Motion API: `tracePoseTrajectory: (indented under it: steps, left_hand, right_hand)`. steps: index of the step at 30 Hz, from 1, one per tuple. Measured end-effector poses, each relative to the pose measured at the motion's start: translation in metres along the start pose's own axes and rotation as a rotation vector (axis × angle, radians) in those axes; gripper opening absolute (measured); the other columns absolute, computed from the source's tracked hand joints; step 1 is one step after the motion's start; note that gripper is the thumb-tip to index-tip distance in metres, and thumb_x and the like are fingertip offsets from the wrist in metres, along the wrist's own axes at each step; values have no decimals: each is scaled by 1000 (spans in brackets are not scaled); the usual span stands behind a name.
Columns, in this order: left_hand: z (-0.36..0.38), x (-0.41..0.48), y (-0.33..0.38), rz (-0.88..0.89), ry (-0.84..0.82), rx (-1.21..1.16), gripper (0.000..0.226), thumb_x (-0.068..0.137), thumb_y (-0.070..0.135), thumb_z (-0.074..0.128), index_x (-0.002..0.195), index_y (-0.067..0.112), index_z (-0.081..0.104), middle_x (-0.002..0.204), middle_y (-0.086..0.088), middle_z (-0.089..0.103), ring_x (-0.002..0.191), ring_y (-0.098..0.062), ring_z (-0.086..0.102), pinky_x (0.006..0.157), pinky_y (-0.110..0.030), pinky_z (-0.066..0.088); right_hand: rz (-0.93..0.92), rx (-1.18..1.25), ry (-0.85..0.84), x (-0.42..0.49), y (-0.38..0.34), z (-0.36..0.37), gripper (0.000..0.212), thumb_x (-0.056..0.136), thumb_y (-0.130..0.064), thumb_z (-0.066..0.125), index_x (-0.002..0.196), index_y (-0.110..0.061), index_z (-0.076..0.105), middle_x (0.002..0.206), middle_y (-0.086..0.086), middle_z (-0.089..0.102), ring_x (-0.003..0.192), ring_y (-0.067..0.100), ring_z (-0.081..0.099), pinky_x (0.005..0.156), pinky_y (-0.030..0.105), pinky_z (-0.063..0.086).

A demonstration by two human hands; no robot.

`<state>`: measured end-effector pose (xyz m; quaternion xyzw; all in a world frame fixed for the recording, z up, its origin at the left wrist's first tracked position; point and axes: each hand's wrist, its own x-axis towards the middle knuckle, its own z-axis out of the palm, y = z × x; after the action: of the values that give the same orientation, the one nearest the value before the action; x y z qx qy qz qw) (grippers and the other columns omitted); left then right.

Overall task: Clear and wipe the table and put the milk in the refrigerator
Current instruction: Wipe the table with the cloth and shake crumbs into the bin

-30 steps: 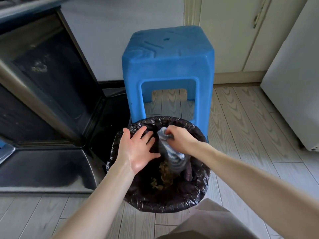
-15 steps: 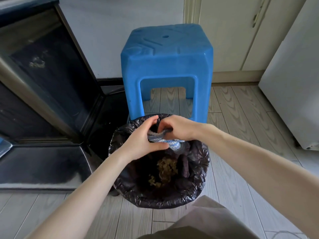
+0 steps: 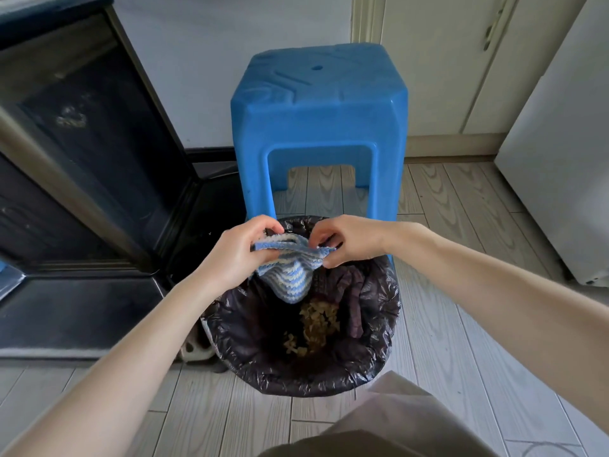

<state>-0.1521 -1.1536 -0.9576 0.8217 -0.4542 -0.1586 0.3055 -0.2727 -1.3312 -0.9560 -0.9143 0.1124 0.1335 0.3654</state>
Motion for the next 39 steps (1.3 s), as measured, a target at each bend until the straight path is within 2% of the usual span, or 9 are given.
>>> tracePoseTrajectory:
  steps: [3, 9, 11, 16, 21, 25, 32, 36, 39]
  left_hand:
    - [-1, 2, 7, 38, -11, 24, 21, 82, 20, 67, 90, 28, 50, 71, -3, 57, 61, -23, 50, 60, -27, 41]
    - [-9, 3, 15, 86, -23, 31, 19, 81, 15, 67, 81, 31, 55, 85, 5, 63, 71, -12, 54, 65, -13, 38]
    - [-11, 4, 15, 95, -28, 27, 24, 80, 12, 68, 78, 35, 59, 85, 4, 65, 68, -7, 54, 63, -11, 37]
    - [-10, 3, 9, 66, -67, 94, 22, 80, 18, 68, 102, 22, 70, 102, 9, 66, 75, -2, 54, 68, -5, 37]
    - [-7, -2, 2, -19, -56, 150, 24, 83, 26, 66, 103, 14, 71, 100, 6, 68, 87, -10, 59, 74, -13, 44]
    - [9, -6, 1, -18, -179, 233, 18, 84, 23, 65, 96, 13, 73, 91, -2, 71, 86, -14, 61, 75, -24, 46]
    - [17, -9, -7, -42, -142, 292, 18, 85, 21, 62, 89, 5, 69, 88, -8, 67, 88, -23, 61, 66, -25, 35]
    - [19, -10, -6, -52, -84, 283, 19, 85, 17, 62, 99, 6, 69, 90, -3, 63, 87, -17, 57, 64, -11, 33]
    - [26, -14, -9, -71, -190, 387, 26, 87, 14, 59, 111, 5, 65, 109, -9, 66, 107, -22, 58, 81, -17, 36]
  right_hand:
    - [-62, 2, 14, 3, -4, 10, 33, 76, -14, 63, 95, -39, 55, 114, -10, 50, 112, 12, 47, 102, 32, 39]
    - [-46, -82, 67, 1, -6, 19, 46, 79, -19, 65, 123, -19, 50, 110, -4, 50, 102, 14, 49, 89, 30, 42]
    - [7, -170, 15, 2, -1, 16, 33, 81, -28, 63, 110, -12, 58, 98, -1, 54, 95, 19, 51, 81, 32, 42]
    - [106, -272, 48, 2, 2, 7, 38, 85, -34, 58, 109, -5, 63, 110, 9, 64, 104, 26, 57, 83, 32, 46]
    - [57, -121, 253, -3, 1, -9, 24, 81, -25, 67, 64, -9, 62, 53, -5, 48, 45, 3, 41, 52, 15, 37]
    - [125, -304, 154, -2, 4, 4, 34, 85, -26, 62, 80, 8, 62, 67, 11, 48, 54, 19, 40, 47, 24, 30]
    - [169, -246, 67, -2, 11, 2, 23, 79, -25, 70, 86, -5, 62, 77, 9, 58, 56, 20, 56, 56, 28, 46]
    - [189, -244, 89, 0, 14, 8, 24, 85, -21, 63, 69, -4, 56, 67, 8, 50, 59, 21, 46, 59, 29, 39]
    - [210, -220, 42, 2, 20, 18, 23, 87, -12, 57, 64, -11, 57, 61, 4, 54, 55, 20, 52, 62, 30, 46]
